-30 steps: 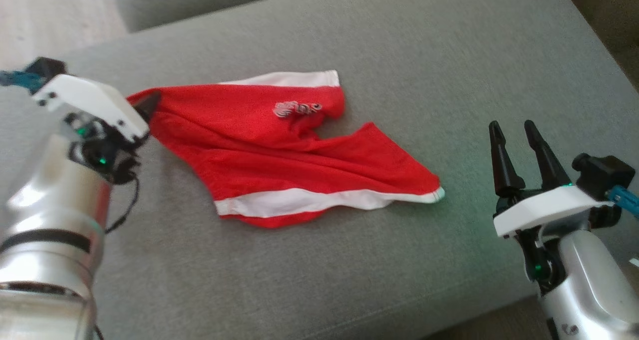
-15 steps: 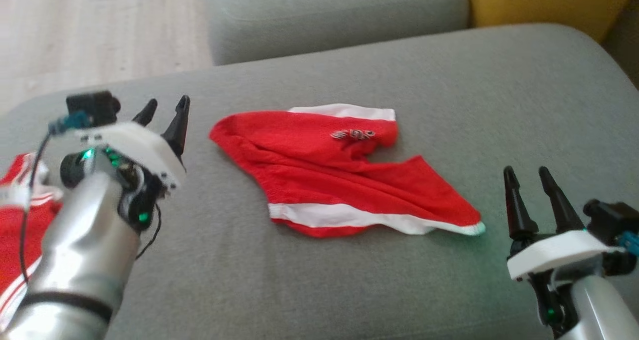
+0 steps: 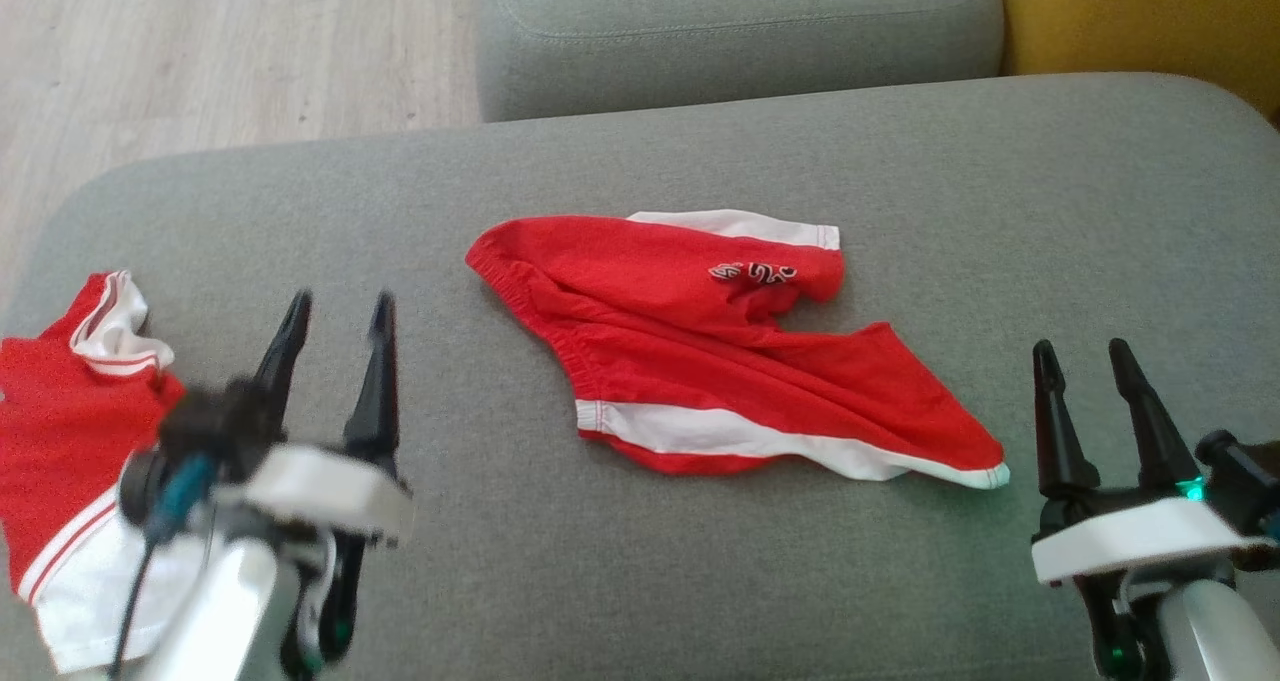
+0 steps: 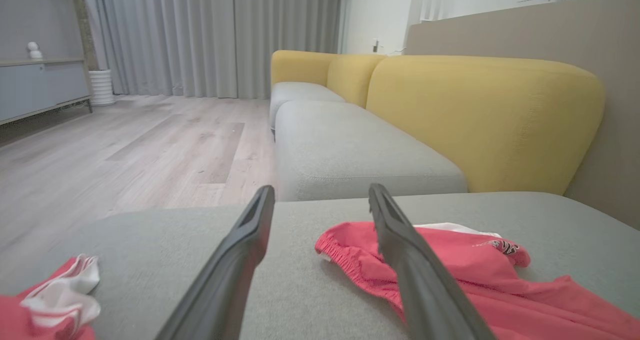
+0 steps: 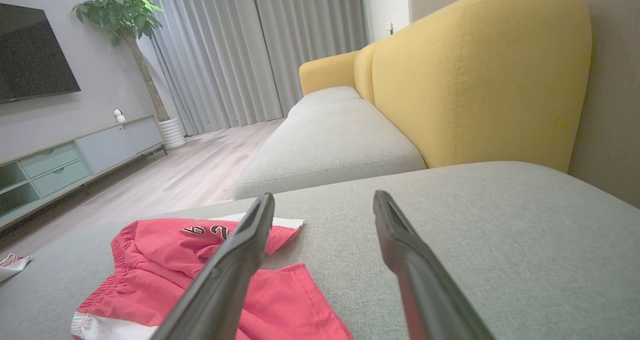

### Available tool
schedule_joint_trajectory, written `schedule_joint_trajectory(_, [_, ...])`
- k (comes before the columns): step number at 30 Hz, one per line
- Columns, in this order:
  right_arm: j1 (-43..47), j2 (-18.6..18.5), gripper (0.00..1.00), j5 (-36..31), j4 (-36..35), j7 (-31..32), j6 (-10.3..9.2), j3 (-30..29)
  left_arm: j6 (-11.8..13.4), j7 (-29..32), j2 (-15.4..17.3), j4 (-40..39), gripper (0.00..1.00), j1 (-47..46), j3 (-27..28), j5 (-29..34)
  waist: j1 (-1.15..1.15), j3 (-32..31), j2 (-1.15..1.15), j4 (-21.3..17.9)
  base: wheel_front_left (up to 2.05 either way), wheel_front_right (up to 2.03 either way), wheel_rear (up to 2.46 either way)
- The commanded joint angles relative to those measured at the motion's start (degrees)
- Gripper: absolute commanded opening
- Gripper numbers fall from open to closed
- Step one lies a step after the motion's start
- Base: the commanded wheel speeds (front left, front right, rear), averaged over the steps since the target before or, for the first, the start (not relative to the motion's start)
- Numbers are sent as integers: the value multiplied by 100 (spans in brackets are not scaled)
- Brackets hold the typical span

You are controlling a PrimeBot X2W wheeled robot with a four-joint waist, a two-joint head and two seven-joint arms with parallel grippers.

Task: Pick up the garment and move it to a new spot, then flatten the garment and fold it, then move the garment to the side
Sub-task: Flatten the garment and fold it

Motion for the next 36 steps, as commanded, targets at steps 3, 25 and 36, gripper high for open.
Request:
schedule_joint_trajectory(3, [11, -85, 100, -115, -366, -173, 43, 67, 218, -68, -116, -661, 100, 413, 649, 386, 0, 9, 0, -84, 0, 0, 0])
schedule_joint_trajectory(25, [-67, -453, 100, -48, 61, 1225, 43, 265, -1054, 1132, -1044, 79, 100, 1069, 1005, 340, 0, 110, 0, -156, 0, 0, 0])
schedule_joint_trajectory(36, [-755, -824, 100, 636, 768, 2727, 43, 973, -1376, 2310, -1104, 491, 100, 305, 377, 290, 0, 646, 0, -56, 0, 0, 0])
